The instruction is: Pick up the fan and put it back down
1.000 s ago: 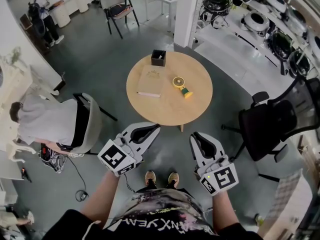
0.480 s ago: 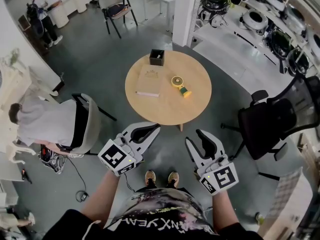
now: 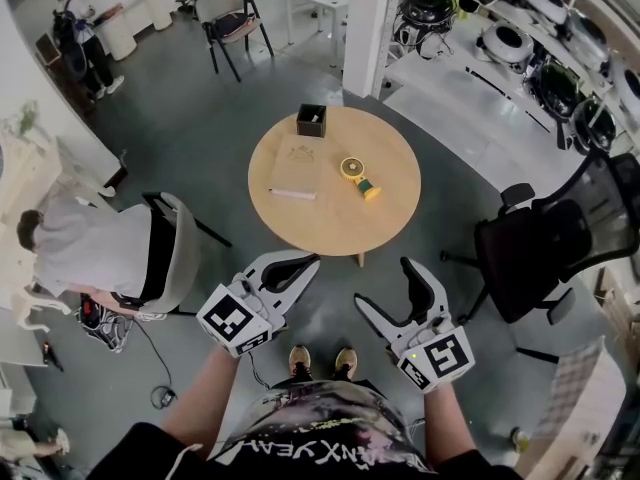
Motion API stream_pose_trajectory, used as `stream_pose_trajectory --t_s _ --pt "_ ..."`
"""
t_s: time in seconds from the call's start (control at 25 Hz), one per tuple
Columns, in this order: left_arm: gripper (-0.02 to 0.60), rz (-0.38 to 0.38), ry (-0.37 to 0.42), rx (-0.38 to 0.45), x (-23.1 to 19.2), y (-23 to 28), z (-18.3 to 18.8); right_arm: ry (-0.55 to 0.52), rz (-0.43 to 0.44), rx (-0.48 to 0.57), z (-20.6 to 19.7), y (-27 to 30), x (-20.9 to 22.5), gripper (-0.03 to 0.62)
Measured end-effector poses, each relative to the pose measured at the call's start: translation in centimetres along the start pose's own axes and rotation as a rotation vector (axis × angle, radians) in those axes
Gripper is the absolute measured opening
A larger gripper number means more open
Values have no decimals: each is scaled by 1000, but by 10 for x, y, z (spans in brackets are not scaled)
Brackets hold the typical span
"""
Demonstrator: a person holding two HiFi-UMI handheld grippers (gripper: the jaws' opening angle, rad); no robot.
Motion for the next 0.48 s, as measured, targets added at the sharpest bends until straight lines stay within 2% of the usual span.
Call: stream_pose_trajectory --t_s 0.16,0.32,0.48 --pt "12 0 -2 -5 1 1 -2 13 25 -3 -3 0 -2 462" --pt "12 0 0 -6 0 2 -3 11 34 -6 -6 3 -2 571" --pt "12 1 2 -11 1 2 -5 11 22 -5 -7 2 1 588"
Point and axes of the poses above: the fingertips, and each gripper's own axes: y forward along the fingers, x to its right, z out of its top, the point moved 2 cm from there along -y, backward along the fingers, and after that the axes turned 5 degrees about x, right-handed, at the moved point
